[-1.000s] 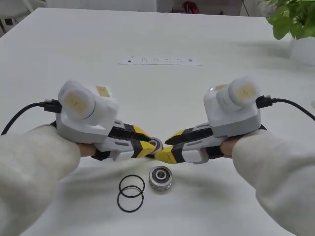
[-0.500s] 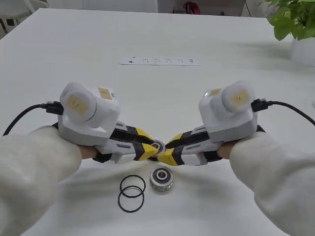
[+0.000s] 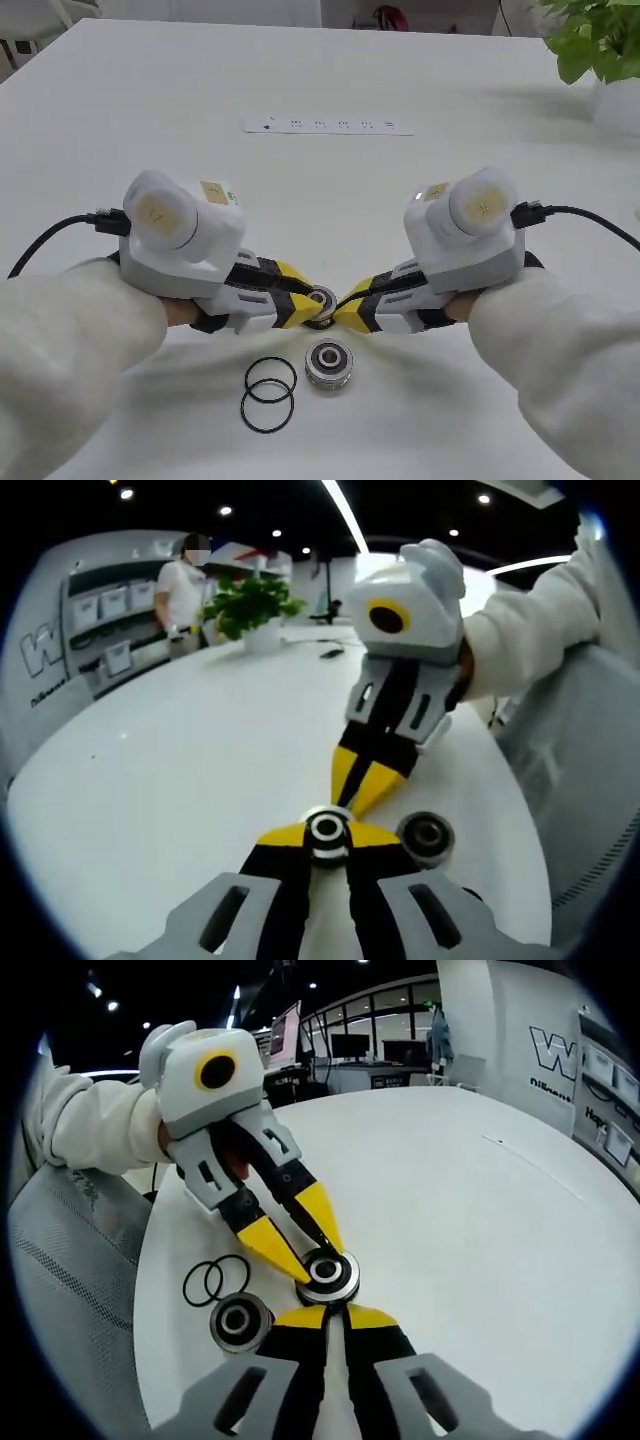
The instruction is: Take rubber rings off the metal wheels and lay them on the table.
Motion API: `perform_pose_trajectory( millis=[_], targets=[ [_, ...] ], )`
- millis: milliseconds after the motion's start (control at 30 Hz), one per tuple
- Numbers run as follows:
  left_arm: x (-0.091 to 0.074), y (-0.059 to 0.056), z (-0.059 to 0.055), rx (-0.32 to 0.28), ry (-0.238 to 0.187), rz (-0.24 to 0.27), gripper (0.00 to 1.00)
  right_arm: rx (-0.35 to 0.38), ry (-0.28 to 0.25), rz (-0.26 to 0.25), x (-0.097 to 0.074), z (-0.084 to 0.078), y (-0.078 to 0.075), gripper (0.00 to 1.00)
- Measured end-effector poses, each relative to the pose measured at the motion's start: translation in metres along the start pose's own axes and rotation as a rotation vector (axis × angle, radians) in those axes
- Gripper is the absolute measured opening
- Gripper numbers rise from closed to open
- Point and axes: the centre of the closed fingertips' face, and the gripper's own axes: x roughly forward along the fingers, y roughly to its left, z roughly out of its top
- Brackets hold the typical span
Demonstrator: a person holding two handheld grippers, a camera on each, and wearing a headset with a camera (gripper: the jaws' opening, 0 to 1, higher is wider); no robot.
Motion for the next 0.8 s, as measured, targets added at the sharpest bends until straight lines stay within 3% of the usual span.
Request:
perform_pose_trajectory(
  millis=[167,600,800],
  targets=[
    [-0.0001,-0.0001,-0.0006,0.028,0.001,0.008,0.14,0.029,0.004,-0.010,0.0001,-0.0001,-0.0027,0.01],
    [-0.0001,0.0019,-0.0015,0.035,-0.005,0.021,0.14,0.075,0.004,-0.037,-0.0028,0.0011,-0.0069,0.00],
    [-0.0005,0.0016,-0.0016,0.034,-0.008,0.026,0.14,0.178,-0.034,-0.027,-0.0057,0.0052,-0.0099,0.00]
  ],
)
